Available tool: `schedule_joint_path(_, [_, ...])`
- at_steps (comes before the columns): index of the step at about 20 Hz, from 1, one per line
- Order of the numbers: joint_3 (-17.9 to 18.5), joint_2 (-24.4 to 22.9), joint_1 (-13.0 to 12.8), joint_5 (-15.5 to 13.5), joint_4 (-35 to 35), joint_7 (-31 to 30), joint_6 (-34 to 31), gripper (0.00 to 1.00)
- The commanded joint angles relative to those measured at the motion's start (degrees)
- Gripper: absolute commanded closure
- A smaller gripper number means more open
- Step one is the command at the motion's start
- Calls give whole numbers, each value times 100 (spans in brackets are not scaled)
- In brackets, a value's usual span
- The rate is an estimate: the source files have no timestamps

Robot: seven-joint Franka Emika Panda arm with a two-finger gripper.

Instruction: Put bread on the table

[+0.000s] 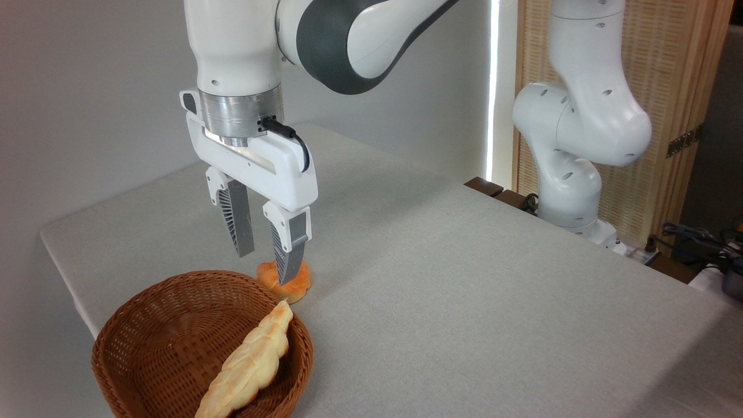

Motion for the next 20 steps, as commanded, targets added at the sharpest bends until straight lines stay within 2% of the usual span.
schedule_joint_path(1, [84, -38, -40, -14, 28, 6, -43, 0])
schedule_joint_path(20, [93, -64, -40, -14, 28, 6, -149, 0])
